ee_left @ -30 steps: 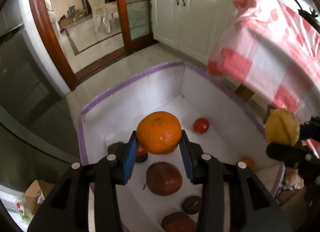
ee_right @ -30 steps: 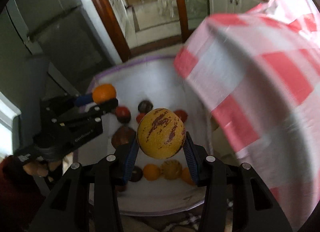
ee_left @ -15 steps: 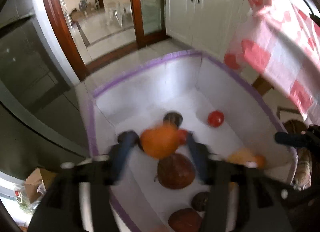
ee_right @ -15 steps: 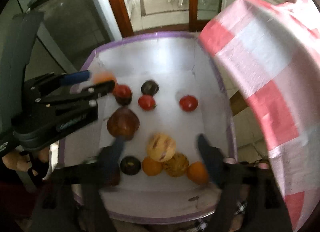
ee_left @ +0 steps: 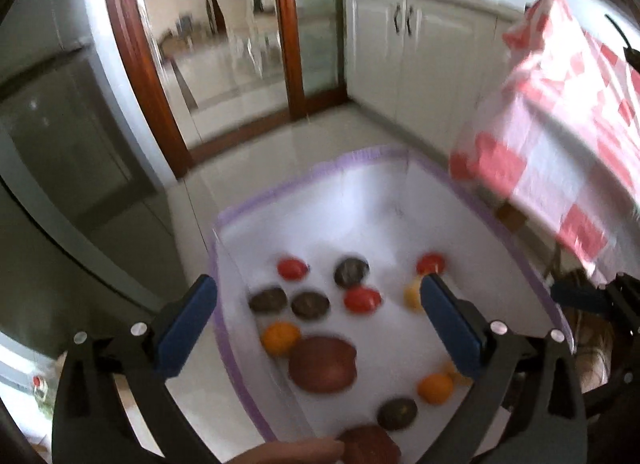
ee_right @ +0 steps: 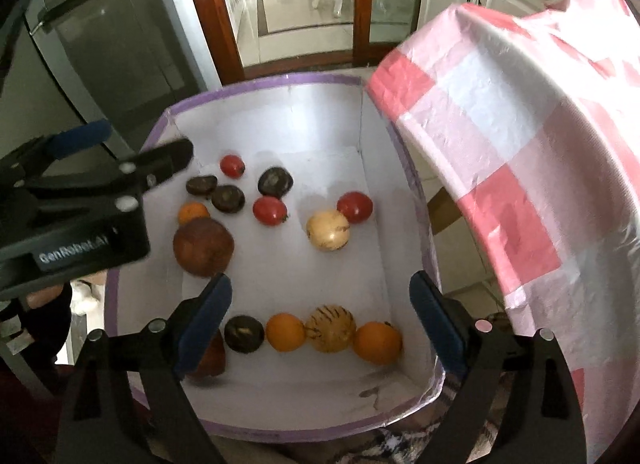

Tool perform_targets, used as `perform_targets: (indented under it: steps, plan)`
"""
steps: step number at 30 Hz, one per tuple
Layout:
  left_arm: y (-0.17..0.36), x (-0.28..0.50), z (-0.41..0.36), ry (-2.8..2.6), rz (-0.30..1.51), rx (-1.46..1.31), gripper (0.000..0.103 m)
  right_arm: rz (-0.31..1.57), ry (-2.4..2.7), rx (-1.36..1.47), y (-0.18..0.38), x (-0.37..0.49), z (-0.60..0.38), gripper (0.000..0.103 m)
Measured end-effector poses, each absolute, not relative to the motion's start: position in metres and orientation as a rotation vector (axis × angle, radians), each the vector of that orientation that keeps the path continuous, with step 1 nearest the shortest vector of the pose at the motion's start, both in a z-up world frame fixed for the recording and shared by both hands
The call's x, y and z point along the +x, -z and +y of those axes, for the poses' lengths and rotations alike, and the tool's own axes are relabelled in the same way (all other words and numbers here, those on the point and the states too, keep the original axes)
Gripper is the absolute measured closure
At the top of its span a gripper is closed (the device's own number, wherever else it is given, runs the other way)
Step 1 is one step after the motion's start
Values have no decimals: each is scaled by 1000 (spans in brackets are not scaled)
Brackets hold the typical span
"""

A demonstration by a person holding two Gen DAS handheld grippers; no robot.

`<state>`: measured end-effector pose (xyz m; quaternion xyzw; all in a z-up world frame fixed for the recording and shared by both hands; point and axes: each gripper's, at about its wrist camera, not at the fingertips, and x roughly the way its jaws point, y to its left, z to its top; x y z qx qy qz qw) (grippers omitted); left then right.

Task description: Organize fruits

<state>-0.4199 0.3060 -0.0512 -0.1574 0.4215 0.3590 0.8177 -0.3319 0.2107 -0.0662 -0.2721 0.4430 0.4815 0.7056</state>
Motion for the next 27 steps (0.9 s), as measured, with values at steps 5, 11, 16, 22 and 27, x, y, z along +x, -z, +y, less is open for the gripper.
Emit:
perform_targets:
  steps: [5,11,16,22,27]
  plan:
    - [71,-414,308,-733,996,-388,1,1056,-1022,-621,79,-323,208,15]
    - [77,-411,304,-710,1015,-400,1,1074,-1015,-627,84,-319,206,15]
    - [80,-412,307,-701,1019,-413,1,1075,-1010,-630,86,-321,208,15]
    - [82,-413,312,-689,1022,-441,1,1076,-1006,-630,86,-321,208,15]
    - [83,-413,314,-685,1024,-449,1,1080,-1004,-633,89,-320,208,15]
